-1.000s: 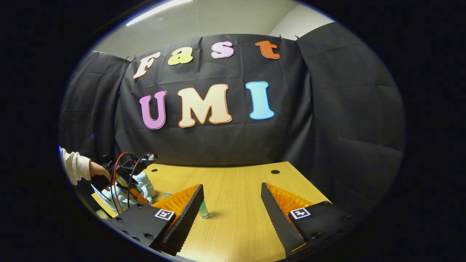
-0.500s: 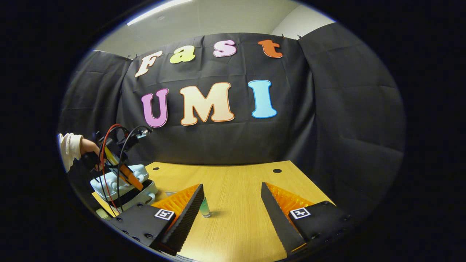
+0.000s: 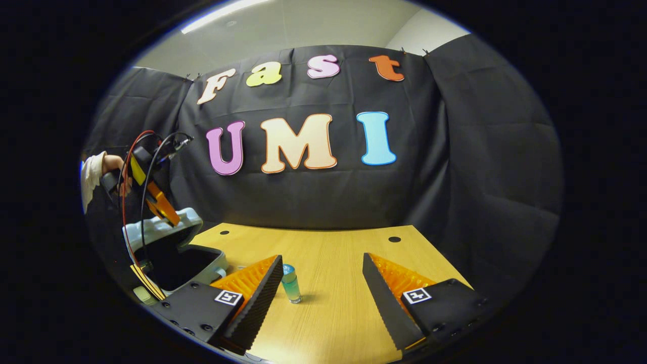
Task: First open the suitcase, pack the skin care products into it, and then close the suitcase.
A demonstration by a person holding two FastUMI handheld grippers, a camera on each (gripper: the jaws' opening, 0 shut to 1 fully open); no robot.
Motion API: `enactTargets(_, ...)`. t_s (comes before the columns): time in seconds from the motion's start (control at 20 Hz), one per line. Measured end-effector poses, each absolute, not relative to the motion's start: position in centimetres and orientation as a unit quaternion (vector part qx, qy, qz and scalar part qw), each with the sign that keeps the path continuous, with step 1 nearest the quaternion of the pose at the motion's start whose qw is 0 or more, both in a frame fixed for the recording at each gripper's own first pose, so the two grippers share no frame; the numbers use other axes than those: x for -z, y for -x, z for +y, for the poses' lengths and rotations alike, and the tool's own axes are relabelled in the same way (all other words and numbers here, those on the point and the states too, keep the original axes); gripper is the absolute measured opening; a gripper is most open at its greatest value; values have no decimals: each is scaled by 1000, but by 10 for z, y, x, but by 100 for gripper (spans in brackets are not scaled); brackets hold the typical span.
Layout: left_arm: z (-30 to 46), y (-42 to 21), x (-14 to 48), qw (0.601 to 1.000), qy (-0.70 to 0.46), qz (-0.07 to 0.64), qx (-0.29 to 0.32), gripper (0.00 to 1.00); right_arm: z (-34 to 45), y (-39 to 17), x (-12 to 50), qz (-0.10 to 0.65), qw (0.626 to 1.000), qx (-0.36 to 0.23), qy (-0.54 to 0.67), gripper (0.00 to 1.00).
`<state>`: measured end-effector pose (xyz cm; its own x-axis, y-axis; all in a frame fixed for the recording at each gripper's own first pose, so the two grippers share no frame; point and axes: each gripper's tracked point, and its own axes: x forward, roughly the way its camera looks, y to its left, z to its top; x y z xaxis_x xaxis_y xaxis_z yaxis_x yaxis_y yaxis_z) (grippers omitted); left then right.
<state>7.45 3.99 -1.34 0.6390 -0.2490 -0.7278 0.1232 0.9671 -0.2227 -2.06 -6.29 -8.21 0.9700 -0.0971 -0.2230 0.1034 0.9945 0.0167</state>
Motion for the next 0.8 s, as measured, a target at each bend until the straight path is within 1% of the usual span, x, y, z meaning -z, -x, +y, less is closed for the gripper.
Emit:
enactTargets(0.15, 80, -71, -18, 914, 79, 390, 81, 0, -54, 19, 82, 113, 993, 44, -12, 99)
enactTargets(0.35, 137, -66, -47, 925, 66, 372, 42, 0, -44, 21, 82, 114, 993, 41, -7, 100)
enactTargets(0.5, 188, -66, -57, 930, 67, 362, -1, 0, -39, 24, 82, 113, 993, 44, -9, 99)
enactTargets(0.6, 220, -65, -58, 931, 67, 358, -22, 0, -35, 26, 84, 112, 992, 45, -18, 100)
enactTargets(0.8, 289, -54, -50, 930, 49, 355, -82, 0, -26, 28, 85, 112, 992, 48, -23, 99)
